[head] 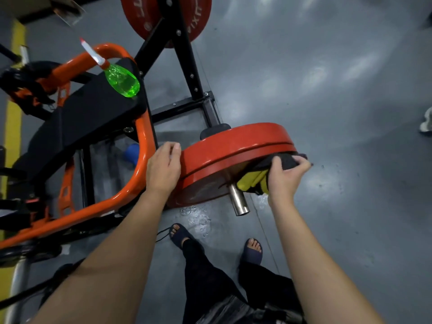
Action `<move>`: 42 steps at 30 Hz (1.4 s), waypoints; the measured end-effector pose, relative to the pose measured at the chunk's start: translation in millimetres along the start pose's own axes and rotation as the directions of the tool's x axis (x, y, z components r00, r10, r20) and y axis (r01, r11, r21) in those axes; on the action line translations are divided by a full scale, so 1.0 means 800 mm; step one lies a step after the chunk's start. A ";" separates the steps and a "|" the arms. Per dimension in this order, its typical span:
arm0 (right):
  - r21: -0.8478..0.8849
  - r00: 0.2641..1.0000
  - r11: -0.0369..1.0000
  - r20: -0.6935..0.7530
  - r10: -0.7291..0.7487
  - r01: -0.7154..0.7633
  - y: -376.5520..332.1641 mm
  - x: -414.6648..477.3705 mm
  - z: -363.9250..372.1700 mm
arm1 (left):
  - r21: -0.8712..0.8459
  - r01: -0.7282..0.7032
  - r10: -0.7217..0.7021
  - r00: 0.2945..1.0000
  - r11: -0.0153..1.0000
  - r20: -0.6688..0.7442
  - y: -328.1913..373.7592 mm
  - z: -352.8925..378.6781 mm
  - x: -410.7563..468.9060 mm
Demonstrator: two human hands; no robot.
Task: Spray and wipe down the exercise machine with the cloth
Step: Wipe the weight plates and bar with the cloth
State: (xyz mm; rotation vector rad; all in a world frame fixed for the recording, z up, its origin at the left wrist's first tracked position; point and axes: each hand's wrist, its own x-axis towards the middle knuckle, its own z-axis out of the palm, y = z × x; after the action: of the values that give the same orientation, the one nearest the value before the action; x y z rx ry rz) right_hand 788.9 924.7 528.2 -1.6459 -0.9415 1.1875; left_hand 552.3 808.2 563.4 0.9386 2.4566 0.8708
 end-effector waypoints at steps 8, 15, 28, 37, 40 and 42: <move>-0.060 0.941 0.966 0.250 -0.228 0.250 0.021 -0.094 0.040 | 0.358 -0.075 0.060 0.997 0.931 0.054 0.131 0.067 0.008; 0.027 0.977 0.979 0.067 -0.203 0.201 -0.003 -0.045 0.021 | 0.415 -0.045 0.029 0.999 0.909 0.044 0.136 0.065 0.010; -0.001 0.895 0.949 0.334 -0.297 0.315 0.021 -0.118 0.045 | 0.383 -0.041 0.028 0.999 0.923 0.038 0.130 0.063 0.010; 0.045 0.985 0.984 -0.042 -0.169 0.171 0.023 0.010 0.009 | 0.347 -0.054 0.041 0.998 0.936 0.045 0.124 0.059 0.008; 0.100 0.992 0.993 -0.099 0.076 -0.066 0.037 0.057 -0.001 | 0.328 -0.062 0.053 0.998 0.943 0.035 0.122 0.059 0.009; 0.072 0.989 0.992 -0.096 0.108 -0.102 0.039 0.045 0.006 | 0.325 -0.069 0.062 0.998 0.943 0.034 0.123 0.059 0.008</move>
State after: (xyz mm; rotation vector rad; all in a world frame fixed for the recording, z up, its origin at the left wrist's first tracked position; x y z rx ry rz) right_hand 795.9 948.7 486.9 -1.7020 -0.7530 1.1828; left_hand 618.5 889.8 592.9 1.1391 2.6109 0.4734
